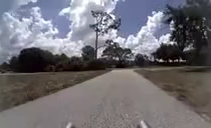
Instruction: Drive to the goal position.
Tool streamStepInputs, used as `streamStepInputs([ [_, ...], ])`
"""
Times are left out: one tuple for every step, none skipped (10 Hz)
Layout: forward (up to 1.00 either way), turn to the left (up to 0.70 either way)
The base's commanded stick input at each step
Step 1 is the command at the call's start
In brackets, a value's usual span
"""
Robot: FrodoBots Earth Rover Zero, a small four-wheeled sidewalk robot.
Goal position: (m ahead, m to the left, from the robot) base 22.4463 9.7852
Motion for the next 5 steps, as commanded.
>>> streamStepInputs([
  [0.85, 0.00],
  [0.30, 0.00],
  [0.30, 0.00],
  [0.30, 0.00],
  [0.60, 0.00],
])
